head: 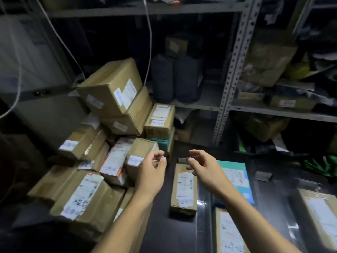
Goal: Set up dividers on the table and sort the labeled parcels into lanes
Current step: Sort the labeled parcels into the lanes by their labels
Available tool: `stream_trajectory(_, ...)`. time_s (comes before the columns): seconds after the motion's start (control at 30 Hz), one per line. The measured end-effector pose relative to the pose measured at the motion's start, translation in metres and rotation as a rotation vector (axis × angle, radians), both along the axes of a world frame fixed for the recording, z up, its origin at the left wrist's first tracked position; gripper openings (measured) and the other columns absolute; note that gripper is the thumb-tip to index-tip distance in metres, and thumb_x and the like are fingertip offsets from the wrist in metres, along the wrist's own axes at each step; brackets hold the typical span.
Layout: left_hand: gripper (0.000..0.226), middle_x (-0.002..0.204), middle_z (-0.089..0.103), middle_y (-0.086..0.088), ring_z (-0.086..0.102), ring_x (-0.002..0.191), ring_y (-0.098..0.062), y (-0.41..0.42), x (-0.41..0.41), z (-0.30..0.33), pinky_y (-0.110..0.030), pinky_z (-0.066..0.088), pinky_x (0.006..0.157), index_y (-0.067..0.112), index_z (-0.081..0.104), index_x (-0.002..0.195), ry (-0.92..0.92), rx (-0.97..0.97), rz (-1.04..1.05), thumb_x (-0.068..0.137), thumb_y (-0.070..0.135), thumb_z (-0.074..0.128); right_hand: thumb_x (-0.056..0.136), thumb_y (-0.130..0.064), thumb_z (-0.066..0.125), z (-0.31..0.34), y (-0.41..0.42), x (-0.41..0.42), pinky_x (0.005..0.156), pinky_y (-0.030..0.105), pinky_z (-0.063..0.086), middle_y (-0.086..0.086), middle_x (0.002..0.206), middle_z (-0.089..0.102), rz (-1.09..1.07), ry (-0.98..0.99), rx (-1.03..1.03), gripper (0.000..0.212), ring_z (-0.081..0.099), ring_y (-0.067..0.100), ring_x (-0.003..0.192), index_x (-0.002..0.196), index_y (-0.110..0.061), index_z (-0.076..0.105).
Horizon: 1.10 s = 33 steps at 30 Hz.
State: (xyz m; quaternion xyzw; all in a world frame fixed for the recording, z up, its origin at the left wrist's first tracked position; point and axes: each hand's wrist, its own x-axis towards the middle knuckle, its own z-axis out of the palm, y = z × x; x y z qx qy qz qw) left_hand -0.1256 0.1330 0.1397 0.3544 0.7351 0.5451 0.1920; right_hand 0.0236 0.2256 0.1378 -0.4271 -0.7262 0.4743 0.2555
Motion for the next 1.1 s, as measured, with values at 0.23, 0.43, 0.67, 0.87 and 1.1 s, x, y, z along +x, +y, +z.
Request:
stream_trajectory(0.23, 0.02, 0.092, 0.068, 0.01, 0.063, 0.078, 0.001, -0.026, -0.119, 0.029, -0.011, 0.046, 0.068, 0.03, 0.062, 0.096, 0.007, 0.107, 0.105, 0.092, 0.011, 0.059, 0.089, -0.042, 0.058, 0.021, -0.008, -0.13, 0.083, 0.034, 0.057, -0.008, 0.1, 0.073, 0.053, 0.06, -0.031, 0.036, 0.071, 0.002, 0.085, 0.123, -0.028, 0.06)
stream_trajectory(0.43, 0.026, 0.117, 0.061, 0.006, 0.058, 0.109, -0.007, 0.002, -0.235, 0.093, -0.015, 0.044, 0.087, 0.022, 0.058, 0.119, 0.026, 0.301, 0.339, 0.093, 0.018, 0.057, 0.093, -0.047, 0.055, 0.091, 0.021, -0.243, 0.077, 0.02, 0.05, -0.003, 0.125, 0.063, 0.056, 0.208, 0.098, 0.053, 0.064, 0.004, 0.1, 0.14, -0.023, 0.047)
stream_trajectory(0.67, 0.059, 0.155, 0.034, -0.003, 0.037, 0.138, -0.022, 0.05, -0.335, 0.096, -0.029, 0.03, 0.097, 0.018, 0.028, 0.151, -0.201, 0.07, 0.297, 0.1, 0.041, 0.045, 0.096, -0.06, 0.038, 0.119, 0.056, -0.328, 0.113, 0.037, 0.029, 0.009, 0.159, 0.031, 0.051, 0.048, 0.082, 0.077, 0.034, 0.027, 0.144, 0.157, -0.015, 0.019)
stream_trajectory(0.87, 0.049, 0.12, 0.063, -0.003, 0.058, 0.113, -0.022, 0.053, -0.345, 0.079, -0.05, 0.043, 0.105, 0.02, 0.056, 0.116, -0.305, 0.079, 0.102, 0.089, 0.06, 0.048, 0.1, -0.058, 0.026, 0.104, 0.052, -0.345, 0.114, 0.034, 0.023, 0.01, 0.161, 0.028, 0.098, 0.031, 0.063, 0.074, 0.027, 0.026, 0.147, 0.156, -0.011, 0.022)
stream_trajectory(1.1, 0.044, 0.107, 0.063, 0.01, 0.062, 0.1, -0.004, 0.03, -0.316, 0.088, -0.029, 0.053, 0.087, 0.025, 0.053, 0.118, -0.377, 0.325, 0.141, 0.087, 0.055, 0.06, 0.098, -0.056, 0.023, 0.112, 0.028, -0.334, 0.116, 0.035, 0.019, 0.006, 0.158, 0.02, 0.105, 0.19, 0.104, 0.064, 0.024, 0.021, 0.144, 0.156, -0.03, 0.018)
